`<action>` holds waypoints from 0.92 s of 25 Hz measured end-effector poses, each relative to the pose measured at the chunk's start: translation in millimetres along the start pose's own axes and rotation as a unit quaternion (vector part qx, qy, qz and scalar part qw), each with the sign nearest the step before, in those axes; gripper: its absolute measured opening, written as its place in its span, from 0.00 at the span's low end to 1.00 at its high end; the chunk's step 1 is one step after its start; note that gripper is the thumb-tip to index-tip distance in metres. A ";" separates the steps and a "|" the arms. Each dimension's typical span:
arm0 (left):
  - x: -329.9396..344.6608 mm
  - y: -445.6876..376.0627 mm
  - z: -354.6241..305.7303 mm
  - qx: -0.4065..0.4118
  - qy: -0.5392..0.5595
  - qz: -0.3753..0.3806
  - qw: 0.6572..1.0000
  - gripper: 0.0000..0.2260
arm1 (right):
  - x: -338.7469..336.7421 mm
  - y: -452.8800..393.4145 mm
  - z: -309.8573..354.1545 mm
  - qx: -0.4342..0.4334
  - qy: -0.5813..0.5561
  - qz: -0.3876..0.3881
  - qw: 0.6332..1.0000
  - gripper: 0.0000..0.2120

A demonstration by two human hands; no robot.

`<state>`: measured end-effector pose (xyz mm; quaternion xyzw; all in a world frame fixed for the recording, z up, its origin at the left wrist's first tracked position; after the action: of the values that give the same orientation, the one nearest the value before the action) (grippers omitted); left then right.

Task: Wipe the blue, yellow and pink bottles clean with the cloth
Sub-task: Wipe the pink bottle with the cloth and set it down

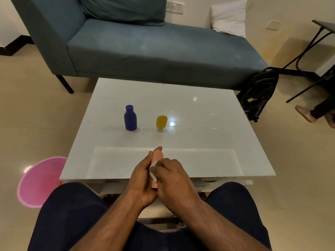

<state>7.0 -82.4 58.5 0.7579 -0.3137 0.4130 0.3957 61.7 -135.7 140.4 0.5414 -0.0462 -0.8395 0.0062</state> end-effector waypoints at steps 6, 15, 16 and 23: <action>8.1 4.6 0.9 -0.029 -0.021 -0.013 0.999 0.16 | -16.2 -26.7 -23.6 0.055 -0.044 -0.052 0.996 0.13; 6.7 2.2 1.3 -0.011 -0.009 -0.019 1.000 0.18 | -13.3 -22.2 -26.0 0.077 -0.119 -0.052 0.988 0.10; 5.6 1.9 1.3 -0.010 -0.011 -0.021 1.000 0.18 | -11.3 -20.5 -21.8 0.080 -0.112 -0.049 0.989 0.10; 0.8 0.9 1.8 -0.010 -0.002 -0.030 0.999 0.18 | -8.1 -11.1 -28.4 0.075 -0.128 -0.023 0.989 0.11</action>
<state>7.3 -84.6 58.9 0.7638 -0.2956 0.3962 0.4150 91.4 -126.2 135.2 0.4295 -0.0968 -0.8959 -0.0599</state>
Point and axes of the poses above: each hand's wrist, its own y-axis away from the middle knuckle, its own x-axis out of the palm, z = x × y, the point moved 5 cm from there along -y, towards the middle knuckle, and after that the axes turned 15 degrees about z, right-handed, at the moved point
